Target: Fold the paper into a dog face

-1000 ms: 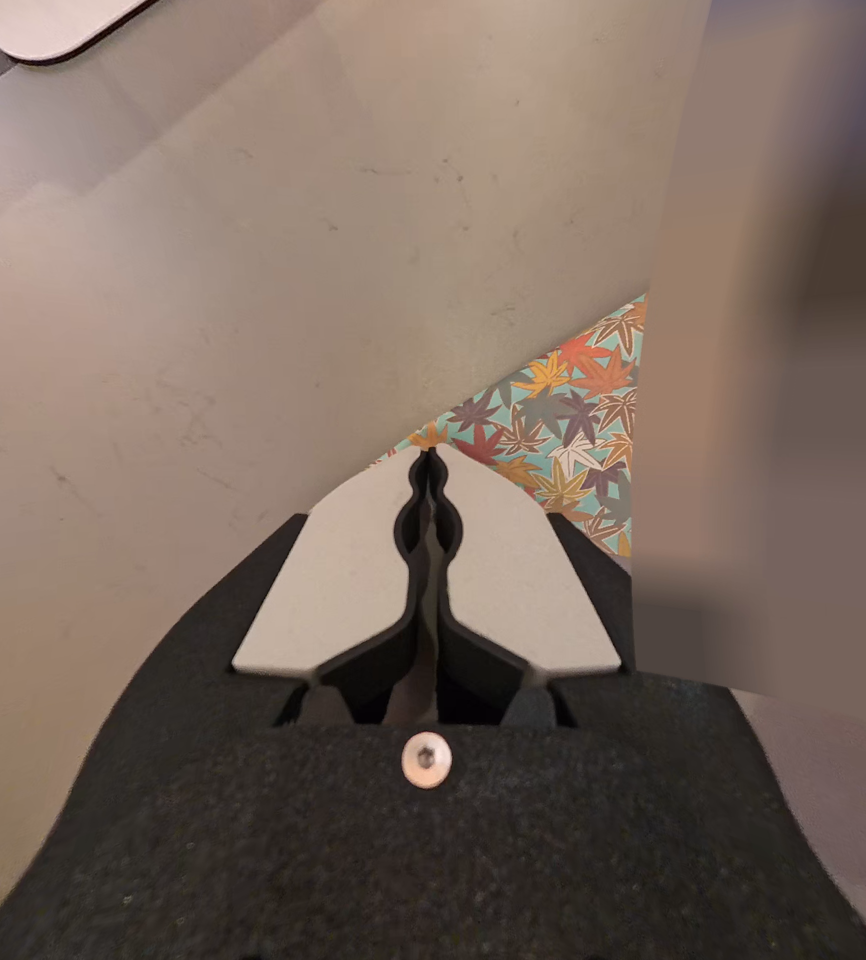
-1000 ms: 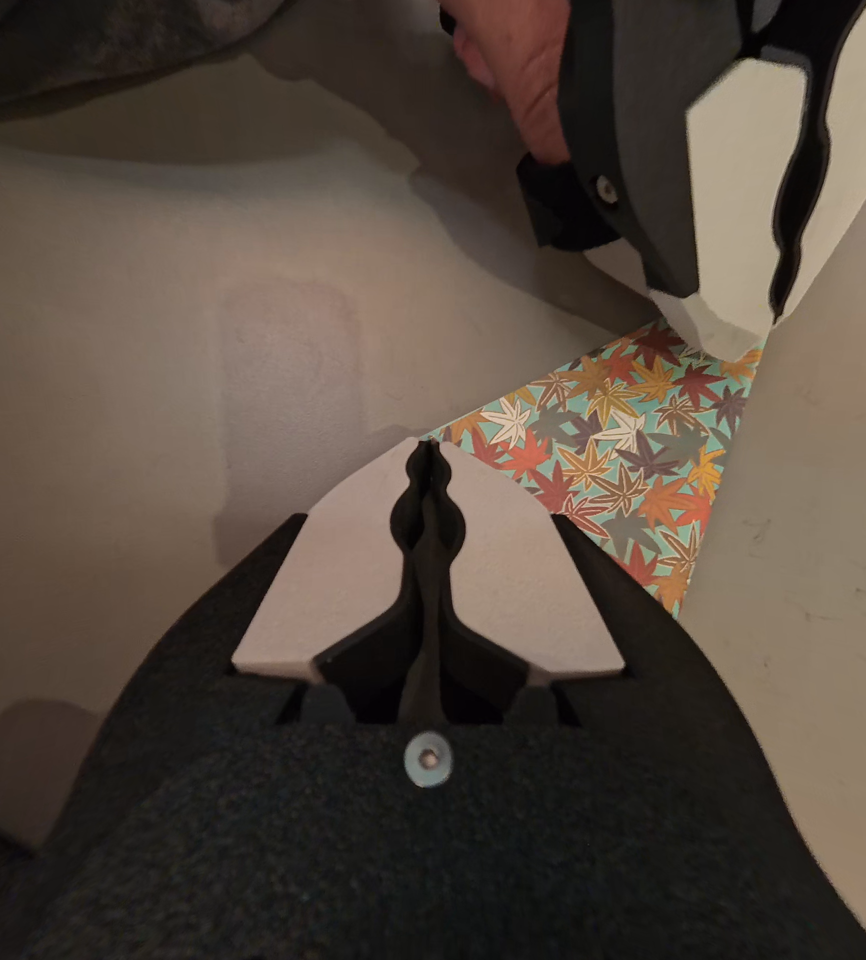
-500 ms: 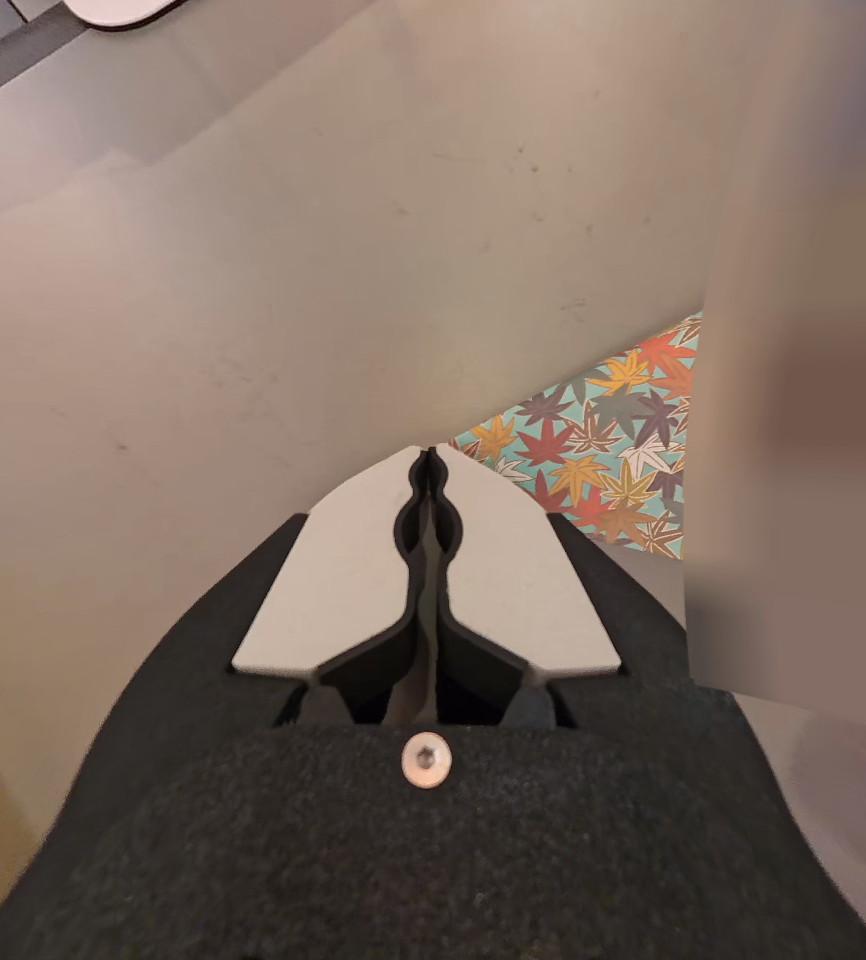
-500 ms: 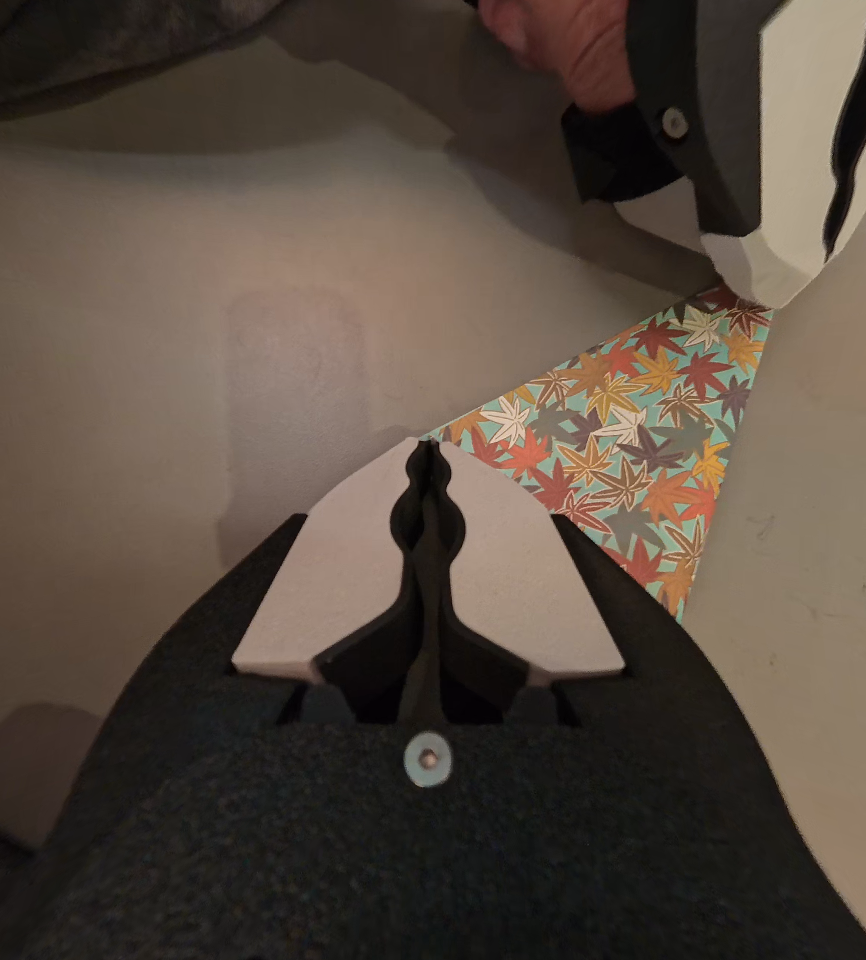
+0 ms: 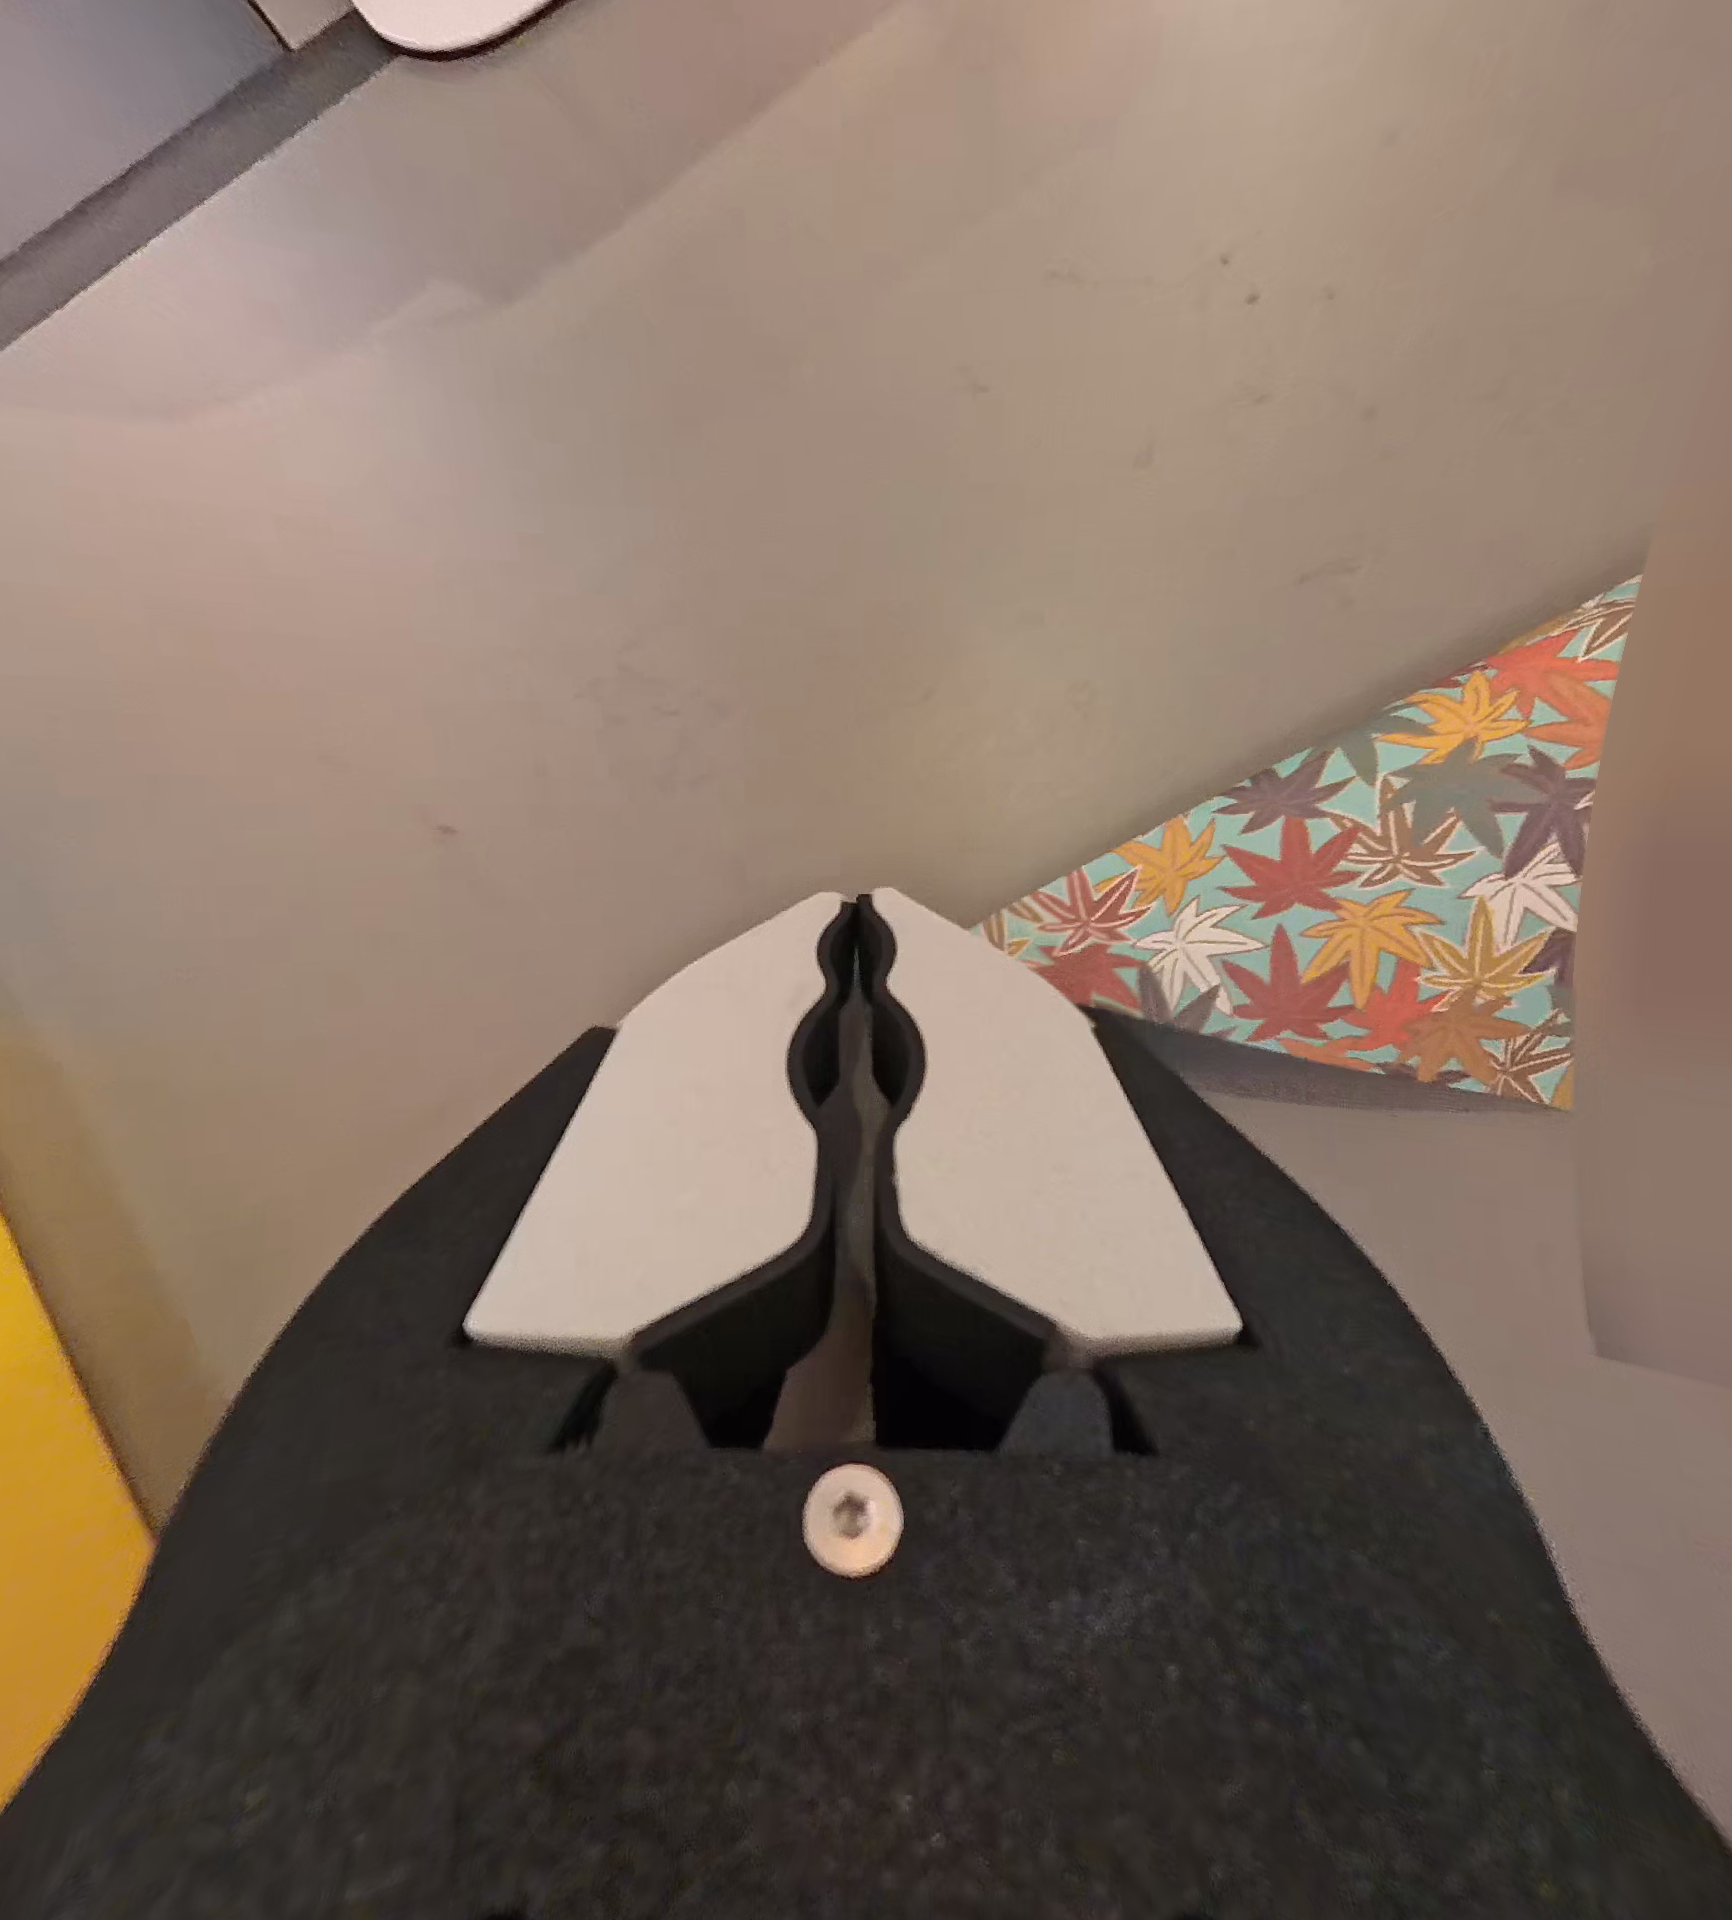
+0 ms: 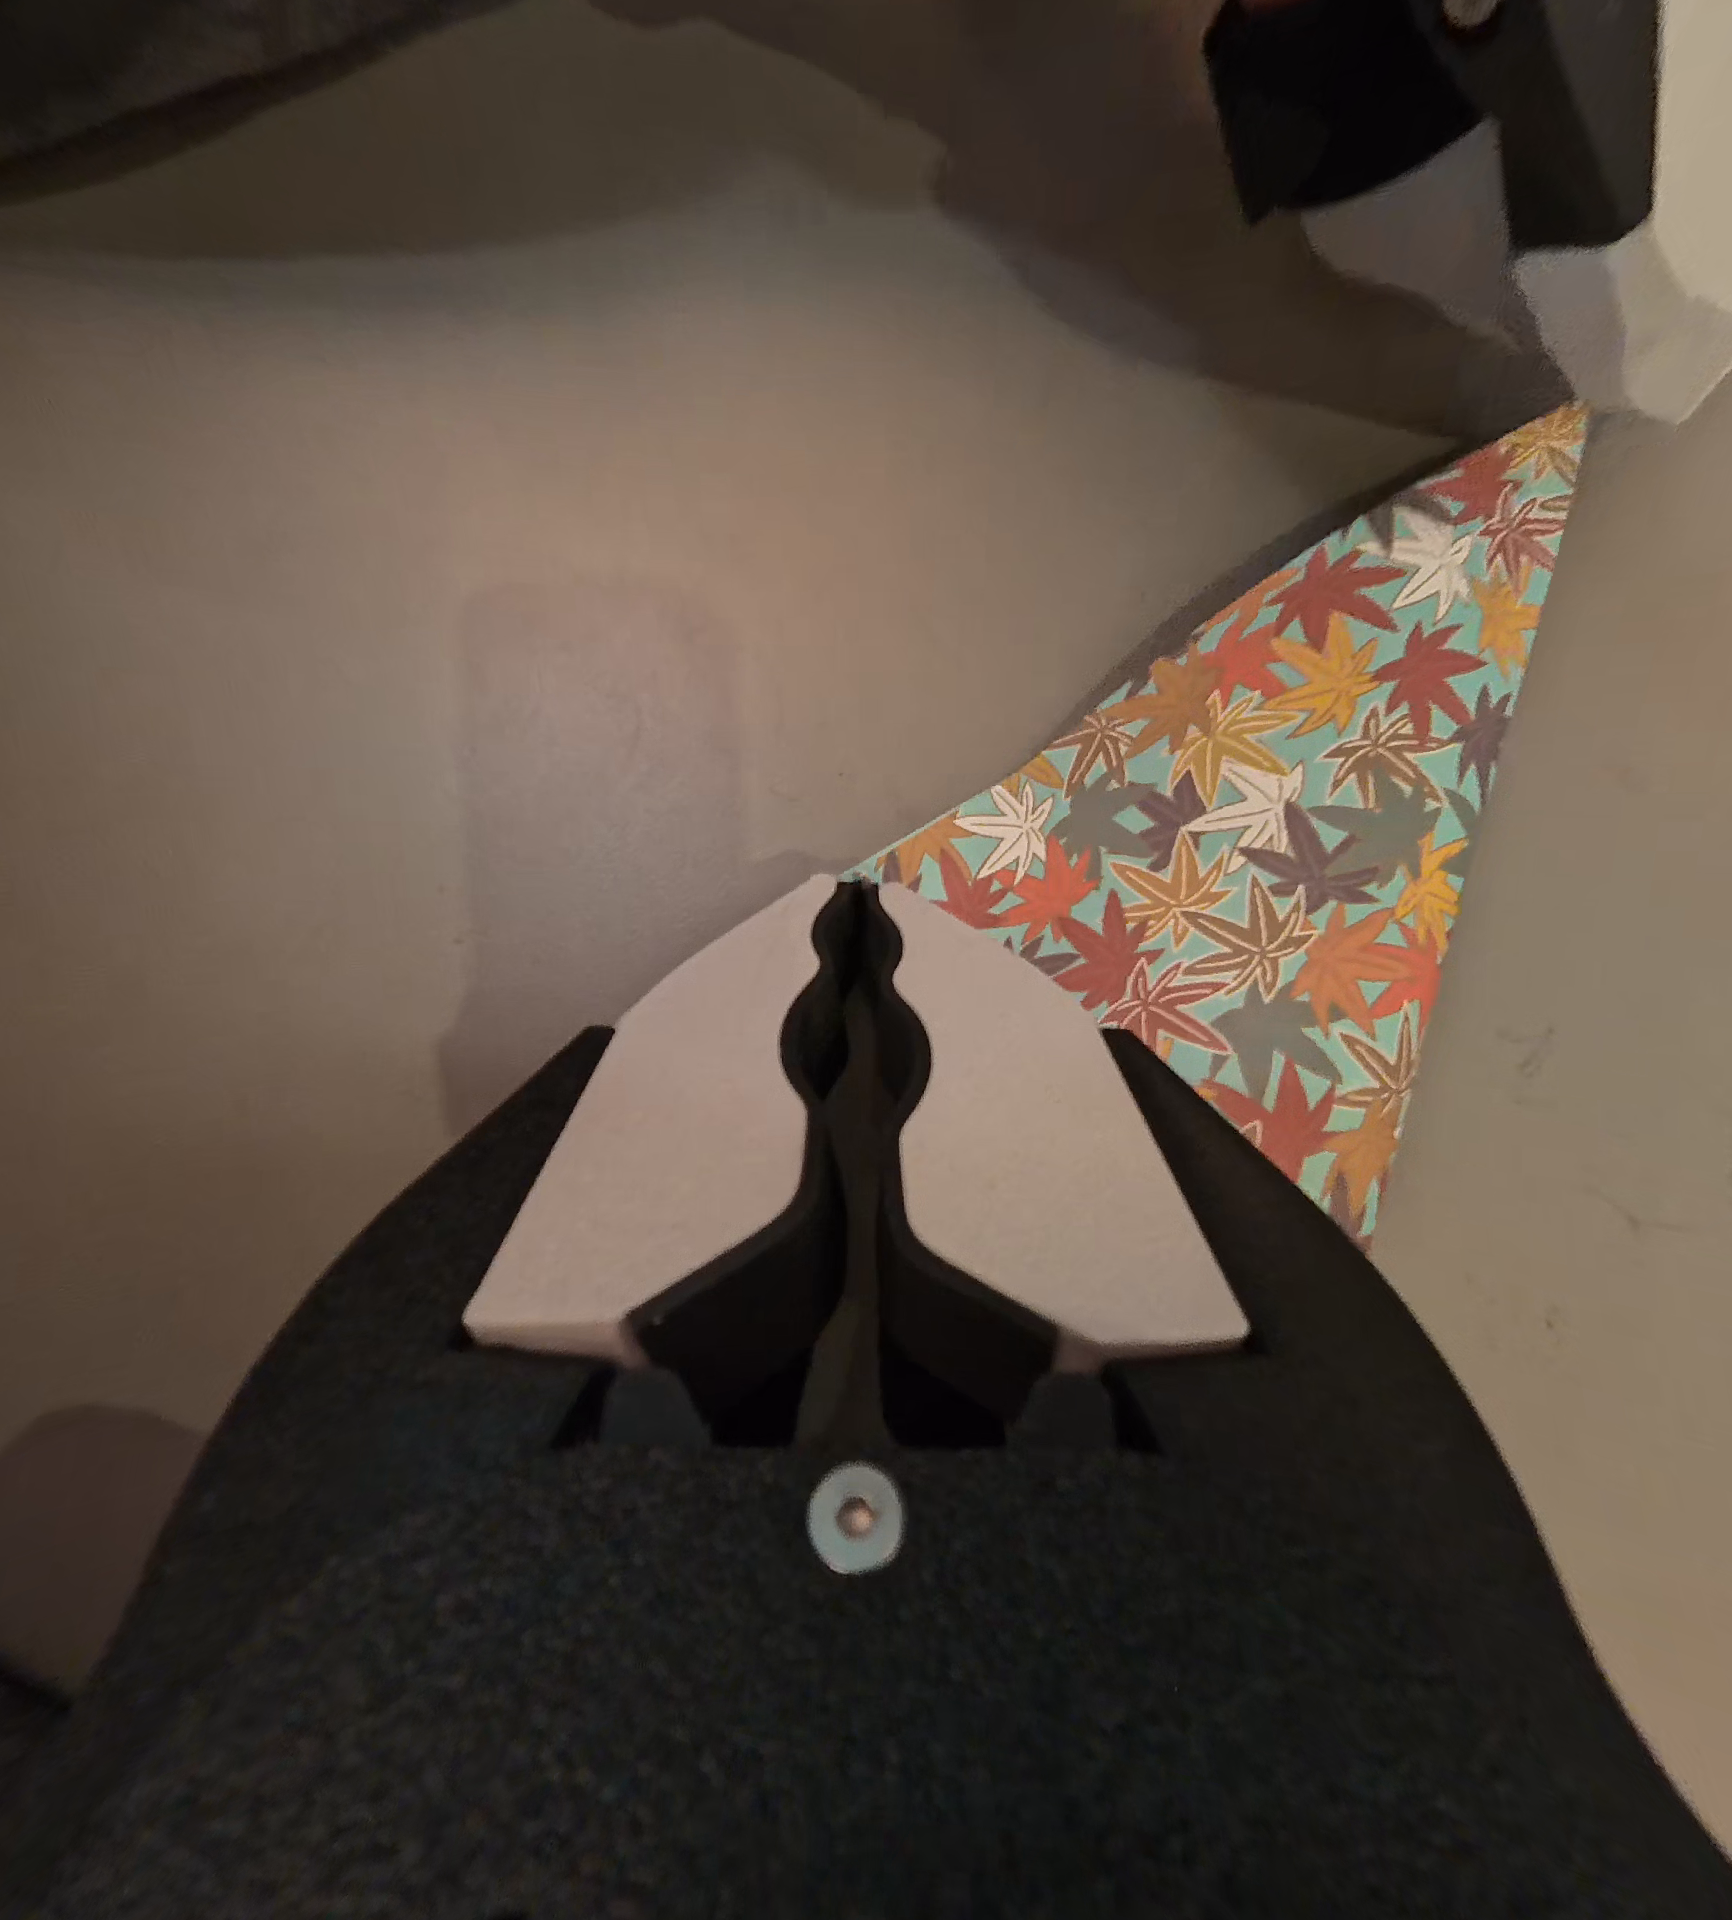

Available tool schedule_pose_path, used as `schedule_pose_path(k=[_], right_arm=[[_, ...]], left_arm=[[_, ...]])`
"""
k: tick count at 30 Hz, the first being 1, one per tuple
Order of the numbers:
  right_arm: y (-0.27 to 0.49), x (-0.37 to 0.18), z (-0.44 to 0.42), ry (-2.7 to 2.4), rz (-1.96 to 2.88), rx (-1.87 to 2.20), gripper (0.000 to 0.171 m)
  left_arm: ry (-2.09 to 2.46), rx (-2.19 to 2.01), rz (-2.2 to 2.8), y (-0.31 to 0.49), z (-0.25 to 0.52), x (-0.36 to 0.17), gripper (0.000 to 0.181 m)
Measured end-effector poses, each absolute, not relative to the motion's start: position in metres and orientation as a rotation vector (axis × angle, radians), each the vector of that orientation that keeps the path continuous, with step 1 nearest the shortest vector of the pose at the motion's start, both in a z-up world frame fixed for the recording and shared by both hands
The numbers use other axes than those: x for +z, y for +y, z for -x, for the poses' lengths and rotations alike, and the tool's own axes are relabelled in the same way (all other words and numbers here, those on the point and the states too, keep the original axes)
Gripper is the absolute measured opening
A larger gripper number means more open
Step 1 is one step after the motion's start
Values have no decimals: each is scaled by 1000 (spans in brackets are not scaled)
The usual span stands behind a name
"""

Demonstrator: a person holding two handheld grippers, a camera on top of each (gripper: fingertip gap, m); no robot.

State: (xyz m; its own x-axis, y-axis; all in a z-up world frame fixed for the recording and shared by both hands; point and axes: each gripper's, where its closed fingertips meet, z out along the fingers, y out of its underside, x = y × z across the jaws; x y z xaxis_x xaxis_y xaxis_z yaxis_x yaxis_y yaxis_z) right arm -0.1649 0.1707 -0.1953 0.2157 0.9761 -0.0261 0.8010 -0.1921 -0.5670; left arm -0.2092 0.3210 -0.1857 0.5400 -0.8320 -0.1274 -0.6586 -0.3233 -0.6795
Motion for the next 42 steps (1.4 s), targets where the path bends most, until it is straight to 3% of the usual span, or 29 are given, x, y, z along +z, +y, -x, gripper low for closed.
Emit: schedule_pose_path(k=[11,14,22,42], right_arm=[[170,-195,165,-1633,2063,548,0],[170,-195,165,-1637,2062,545,0],[171,-195,165,-1636,2062,538,0],[171,-194,165,-1618,2059,556,0]], left_arm=[[1092,-451,1944,299,207,-116,0],[1190,-585,2015,271,185,-139,0],[1249,-451,2149,283,191,-193,0],[1201,-302,2135,317,210,-193,0]])
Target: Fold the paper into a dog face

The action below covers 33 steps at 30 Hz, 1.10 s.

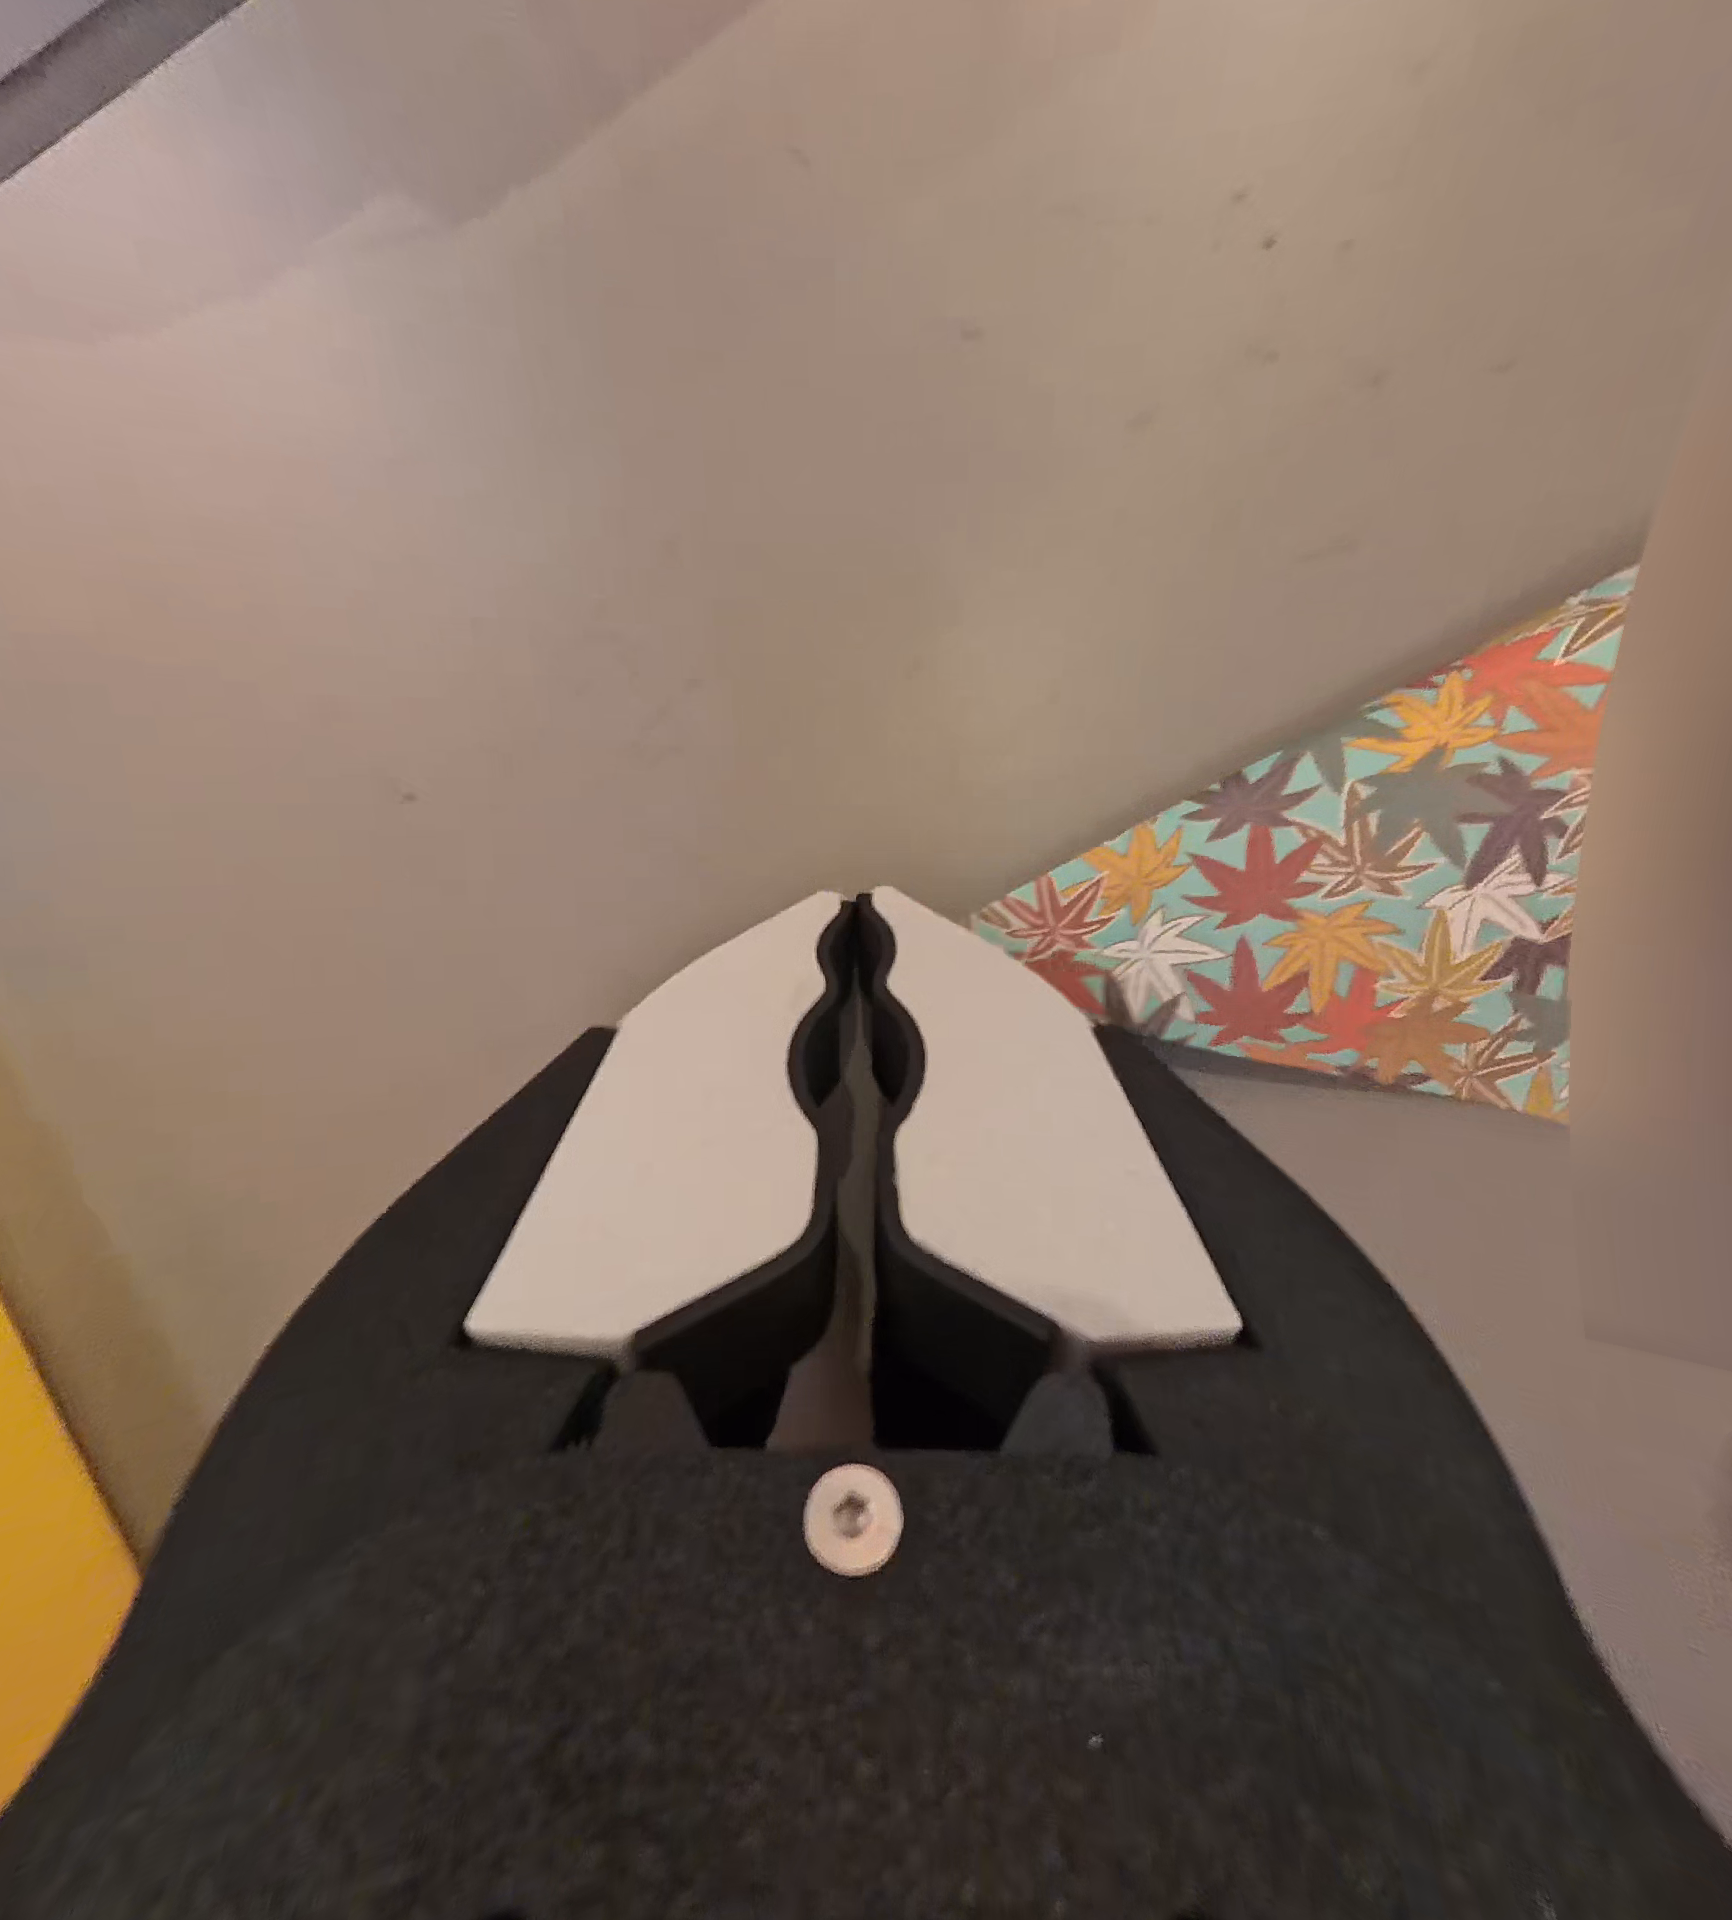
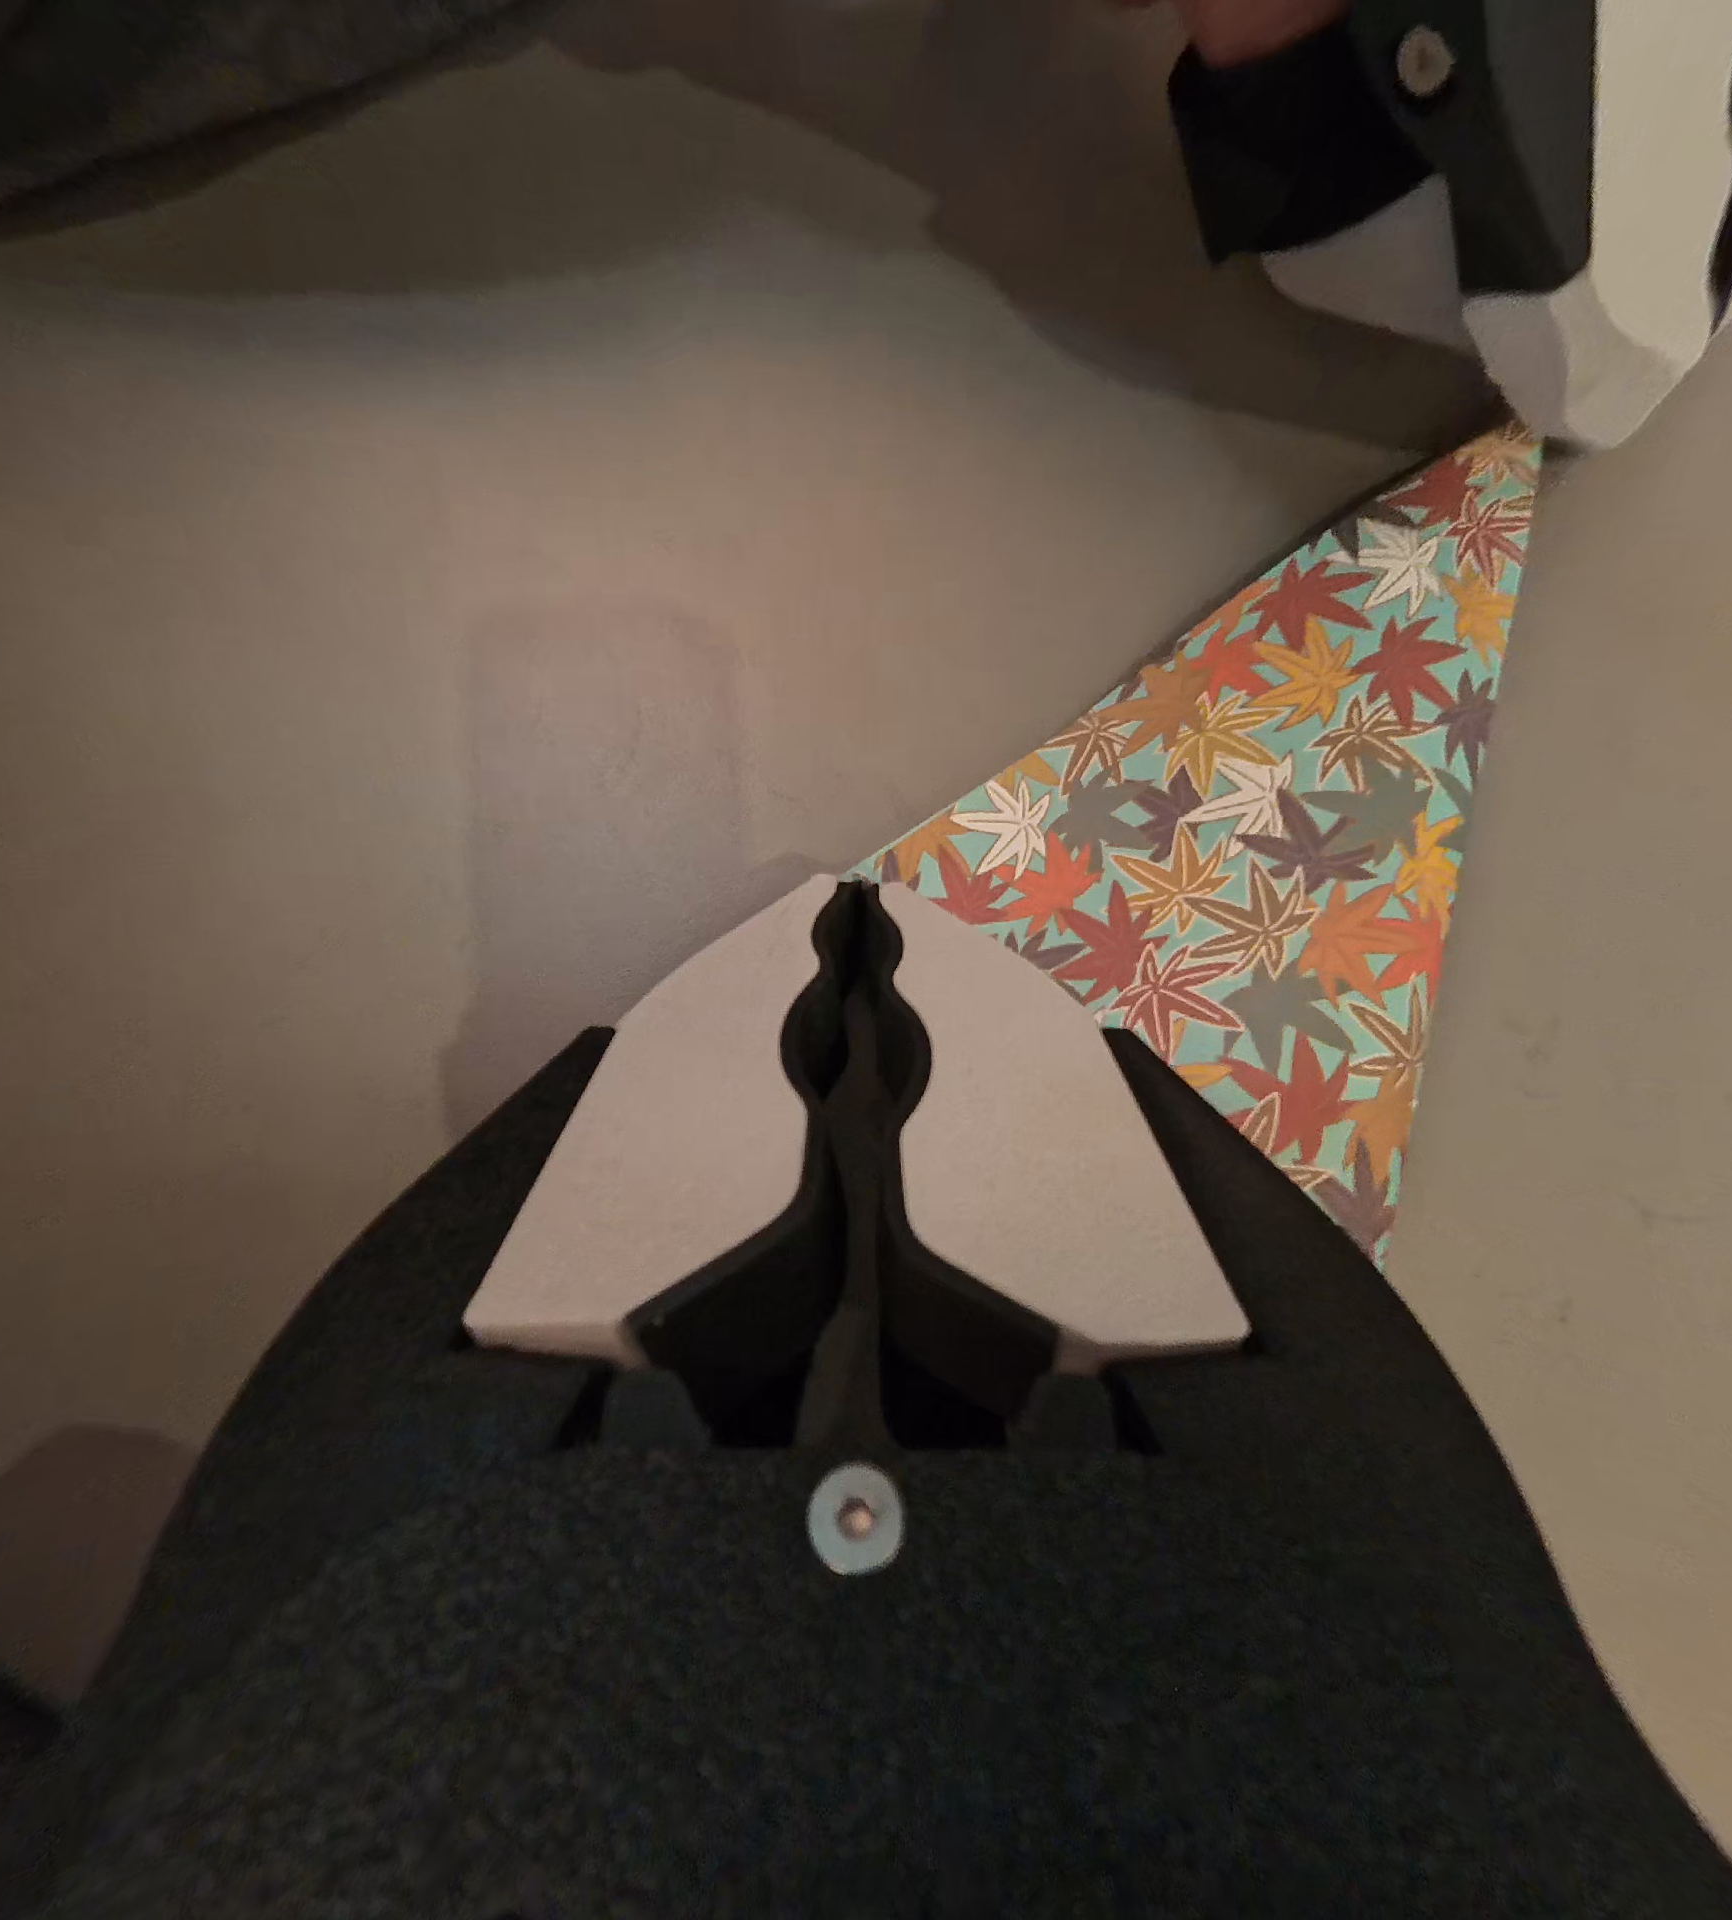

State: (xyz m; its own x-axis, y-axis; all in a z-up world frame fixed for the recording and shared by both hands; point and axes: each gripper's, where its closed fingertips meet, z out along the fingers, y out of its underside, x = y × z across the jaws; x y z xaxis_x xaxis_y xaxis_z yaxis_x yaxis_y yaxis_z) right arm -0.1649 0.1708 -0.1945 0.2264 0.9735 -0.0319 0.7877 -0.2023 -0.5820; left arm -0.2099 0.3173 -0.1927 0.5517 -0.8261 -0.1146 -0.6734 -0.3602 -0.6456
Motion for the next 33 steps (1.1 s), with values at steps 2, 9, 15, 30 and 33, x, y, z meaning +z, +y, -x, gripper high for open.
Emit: schedule_pose_path(k=[2,9,15,30,33], right_arm=[[171,-194,165,-1619,2060,555,0],[171,-194,165,-1614,2061,564,0],[171,-194,165,-1611,2062,567,0],[170,-193,165,-1611,2063,569,0],[170,-193,164,-1610,2063,568,0]], left_arm=[[1186,-333,2055,319,212,-181,0],[1089,-517,1989,304,212,-145,0],[1221,-478,2020,280,192,-169,0],[1208,-346,2135,300,192,-194,0],[1226,-346,2135,300,193,-194,0]])
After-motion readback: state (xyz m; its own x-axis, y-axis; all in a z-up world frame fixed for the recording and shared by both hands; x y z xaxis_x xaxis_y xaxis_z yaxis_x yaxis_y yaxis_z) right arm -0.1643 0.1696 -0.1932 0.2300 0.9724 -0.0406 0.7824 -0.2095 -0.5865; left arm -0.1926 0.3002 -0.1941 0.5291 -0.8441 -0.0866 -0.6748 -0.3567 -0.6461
